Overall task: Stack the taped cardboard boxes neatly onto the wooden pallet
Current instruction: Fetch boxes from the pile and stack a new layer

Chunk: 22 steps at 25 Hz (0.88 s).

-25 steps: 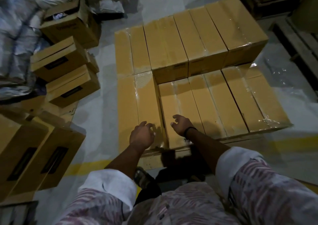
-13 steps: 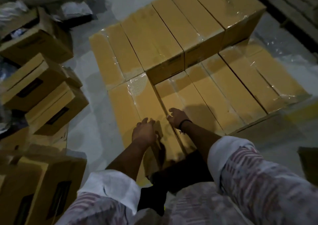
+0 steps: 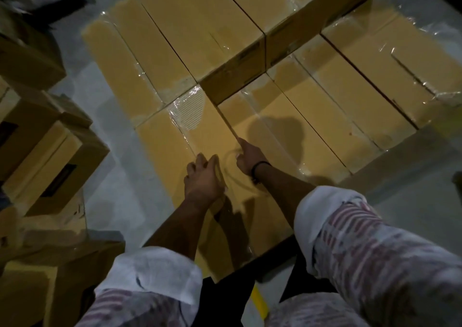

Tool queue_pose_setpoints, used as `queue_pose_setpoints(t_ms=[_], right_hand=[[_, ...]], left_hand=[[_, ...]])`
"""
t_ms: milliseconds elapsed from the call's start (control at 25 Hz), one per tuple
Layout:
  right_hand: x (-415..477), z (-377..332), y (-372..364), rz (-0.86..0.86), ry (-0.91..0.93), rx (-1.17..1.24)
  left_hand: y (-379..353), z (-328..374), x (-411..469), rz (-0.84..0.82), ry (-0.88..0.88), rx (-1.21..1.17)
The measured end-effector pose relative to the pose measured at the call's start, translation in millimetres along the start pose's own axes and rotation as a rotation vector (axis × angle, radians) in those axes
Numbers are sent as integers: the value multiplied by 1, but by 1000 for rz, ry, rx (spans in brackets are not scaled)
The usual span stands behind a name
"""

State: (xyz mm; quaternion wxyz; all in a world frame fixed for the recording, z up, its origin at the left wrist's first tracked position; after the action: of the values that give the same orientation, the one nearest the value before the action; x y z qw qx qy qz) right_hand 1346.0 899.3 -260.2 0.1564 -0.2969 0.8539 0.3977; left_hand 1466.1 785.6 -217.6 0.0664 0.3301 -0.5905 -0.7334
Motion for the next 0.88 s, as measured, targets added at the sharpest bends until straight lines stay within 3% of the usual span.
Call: queue_pose_setpoints(t_ms=[240, 600, 880], right_hand=[[-1, -1, -6, 0, -6, 40], [1, 1, -8, -17, 36, -29], [-50, -2, 58, 27, 241, -175]], left_hand=[[-12, -12, -4, 15, 57, -87], [-3, -5, -4, 8, 39, -18], [48, 39, -44, 25, 27, -27]])
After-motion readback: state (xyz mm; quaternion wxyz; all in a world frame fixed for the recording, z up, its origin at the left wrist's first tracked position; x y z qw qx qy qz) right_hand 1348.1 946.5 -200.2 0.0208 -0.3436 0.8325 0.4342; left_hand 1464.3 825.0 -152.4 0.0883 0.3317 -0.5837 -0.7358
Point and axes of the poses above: each hand's wrist, its own x-axis towards the middle knuckle, its own y-axis out of the back of the hand, z = x × y, the point moved 3 cm from there along x, towards the middle knuckle, and after that the axes turned 13 degrees about z, right-handed, at the moved point
